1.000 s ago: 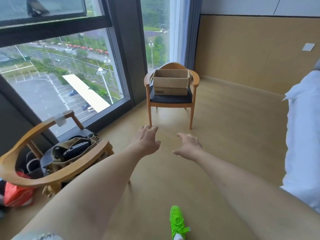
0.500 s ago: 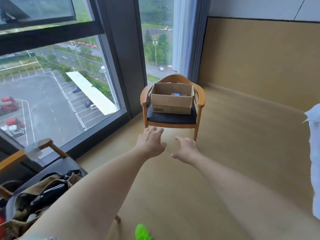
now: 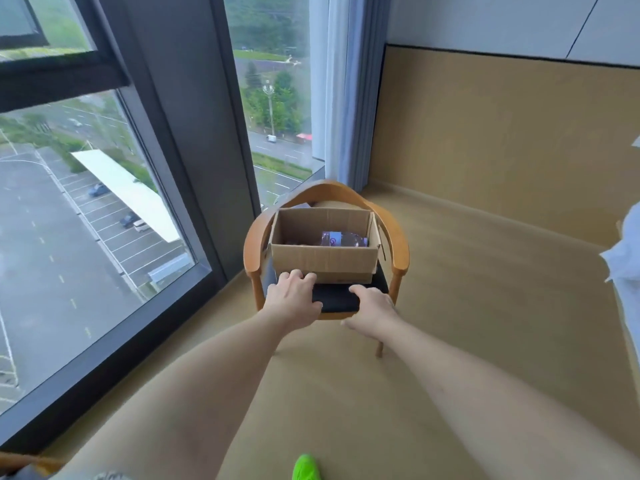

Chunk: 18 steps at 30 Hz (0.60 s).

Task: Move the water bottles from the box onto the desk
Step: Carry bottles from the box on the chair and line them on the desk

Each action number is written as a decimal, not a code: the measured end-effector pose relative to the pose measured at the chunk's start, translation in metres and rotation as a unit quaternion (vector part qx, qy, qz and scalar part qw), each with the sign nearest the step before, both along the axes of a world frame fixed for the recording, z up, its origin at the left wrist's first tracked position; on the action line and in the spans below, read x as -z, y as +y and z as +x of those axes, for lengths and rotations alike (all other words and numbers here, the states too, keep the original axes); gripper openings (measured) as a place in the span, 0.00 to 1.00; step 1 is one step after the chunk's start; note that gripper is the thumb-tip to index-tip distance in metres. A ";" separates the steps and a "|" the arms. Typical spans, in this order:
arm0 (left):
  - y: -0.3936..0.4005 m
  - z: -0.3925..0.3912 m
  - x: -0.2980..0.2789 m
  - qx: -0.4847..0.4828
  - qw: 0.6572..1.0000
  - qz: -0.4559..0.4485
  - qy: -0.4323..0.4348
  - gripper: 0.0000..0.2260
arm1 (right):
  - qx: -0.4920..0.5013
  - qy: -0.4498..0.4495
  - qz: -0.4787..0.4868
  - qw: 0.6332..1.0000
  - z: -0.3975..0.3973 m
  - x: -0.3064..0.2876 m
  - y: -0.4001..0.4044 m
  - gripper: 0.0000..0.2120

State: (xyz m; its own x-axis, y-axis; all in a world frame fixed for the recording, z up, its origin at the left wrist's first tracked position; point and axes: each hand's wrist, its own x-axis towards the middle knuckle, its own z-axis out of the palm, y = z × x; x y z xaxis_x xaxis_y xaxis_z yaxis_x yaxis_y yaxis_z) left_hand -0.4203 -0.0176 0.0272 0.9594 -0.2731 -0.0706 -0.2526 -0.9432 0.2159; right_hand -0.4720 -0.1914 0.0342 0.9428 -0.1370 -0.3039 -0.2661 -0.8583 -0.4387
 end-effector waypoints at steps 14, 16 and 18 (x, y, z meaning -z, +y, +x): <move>-0.033 0.241 0.033 0.032 0.998 0.024 0.047 0.24 | 0.001 0.052 0.020 0.998 0.249 0.038 -0.034 0.39; -0.035 0.283 0.042 0.019 0.997 0.048 0.057 0.25 | 0.001 0.062 0.028 0.998 0.292 0.050 -0.044 0.39; -0.037 0.324 0.048 0.004 0.996 0.063 0.068 0.23 | -0.002 0.070 0.040 0.997 0.331 0.063 -0.054 0.40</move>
